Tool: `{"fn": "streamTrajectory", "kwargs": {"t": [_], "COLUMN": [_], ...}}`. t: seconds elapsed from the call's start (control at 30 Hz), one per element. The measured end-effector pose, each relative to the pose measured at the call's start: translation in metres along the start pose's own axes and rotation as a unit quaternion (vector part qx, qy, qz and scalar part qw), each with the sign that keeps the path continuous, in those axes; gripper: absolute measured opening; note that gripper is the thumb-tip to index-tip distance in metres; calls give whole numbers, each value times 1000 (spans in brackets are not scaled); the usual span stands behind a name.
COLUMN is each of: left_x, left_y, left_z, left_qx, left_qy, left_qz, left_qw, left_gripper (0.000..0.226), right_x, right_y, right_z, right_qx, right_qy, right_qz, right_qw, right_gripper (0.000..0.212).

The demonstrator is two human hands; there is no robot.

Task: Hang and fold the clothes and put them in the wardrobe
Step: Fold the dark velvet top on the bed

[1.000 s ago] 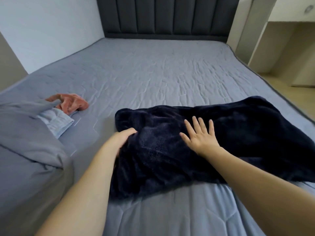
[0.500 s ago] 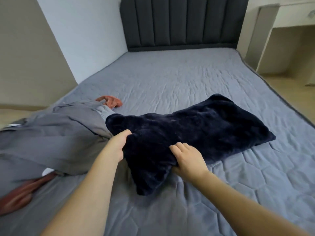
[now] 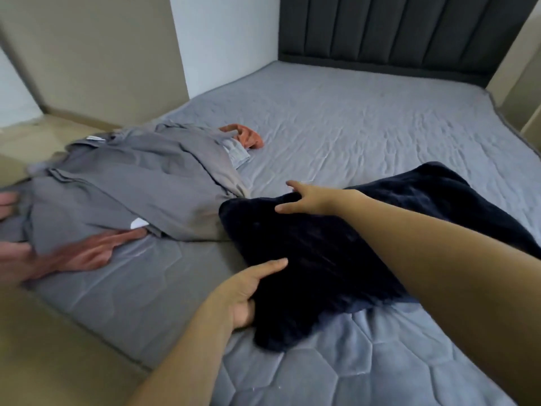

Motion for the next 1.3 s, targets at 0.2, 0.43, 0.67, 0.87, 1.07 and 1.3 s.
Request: {"fn": "streamTrajectory", "kwargs": {"t": [0.2, 0.43, 0.67, 0.87, 1.07, 1.3], "left_x": [5, -23, -74, -146, -234, -253], "left_y": [25, 173, 372, 501, 512, 392], "left_z": [-16, 10, 98, 212, 323, 383], "left_qx": [76, 285, 461, 560, 663, 770], "left_qy": [58, 93, 203, 268, 323, 285], "left_qz": [-26, -12, 202, 393, 486, 420], "left_qw": [995, 954, 840, 678, 470, 385], "left_gripper": [5, 18, 29, 24, 11, 16], "right_x": [66, 63, 14, -61, -156, -241], "right_y": [-29, -49, -59, -76, -57, -6], "right_z": [31, -55, -277, -430, -500, -409], "right_qx": [-64, 181, 371, 442, 490, 592], "right_qy": [-130, -145, 159, 388, 484, 435], "right_qz": [103, 132, 33, -35, -37, -162], "right_qw": [984, 964, 914, 808, 724, 658], "right_gripper": [129, 35, 21, 29, 36, 23]}}
Point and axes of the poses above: each hand's wrist, its own x-axis towards the middle knuckle, its own z-axis out of the palm, y = z × x, the point moved 7 cm from there along x, towards the middle knuckle, and after that the axes turned 1 degree about -x, right-handed, at the moved point
